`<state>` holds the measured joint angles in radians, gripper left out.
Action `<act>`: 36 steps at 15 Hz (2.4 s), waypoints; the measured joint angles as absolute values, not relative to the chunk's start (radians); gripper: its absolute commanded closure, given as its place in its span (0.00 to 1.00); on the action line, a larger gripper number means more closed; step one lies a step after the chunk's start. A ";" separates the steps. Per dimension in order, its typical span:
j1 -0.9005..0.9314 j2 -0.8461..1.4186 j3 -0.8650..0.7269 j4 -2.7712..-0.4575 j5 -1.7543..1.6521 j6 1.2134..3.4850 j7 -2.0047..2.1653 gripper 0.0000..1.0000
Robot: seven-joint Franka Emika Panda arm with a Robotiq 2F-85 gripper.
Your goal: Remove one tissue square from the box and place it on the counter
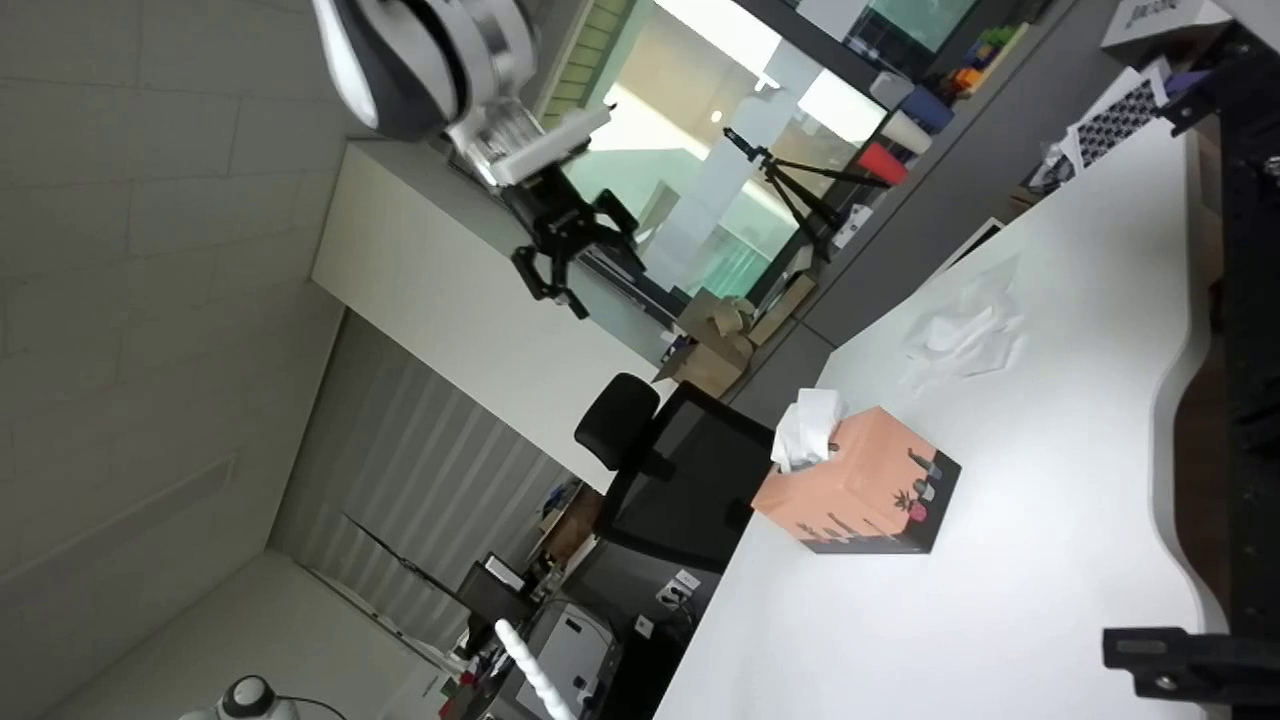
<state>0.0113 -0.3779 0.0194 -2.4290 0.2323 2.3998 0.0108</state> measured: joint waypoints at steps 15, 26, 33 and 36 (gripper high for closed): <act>-0.175 0.220 -0.115 -2.251 0.597 2.349 -0.216 0.00; -0.266 0.342 -0.125 -2.109 0.636 2.162 -0.282 0.00; -0.292 0.448 -0.093 -2.006 0.634 1.935 -0.419 0.00; -0.297 0.546 -0.084 -1.909 0.629 1.890 -0.437 0.00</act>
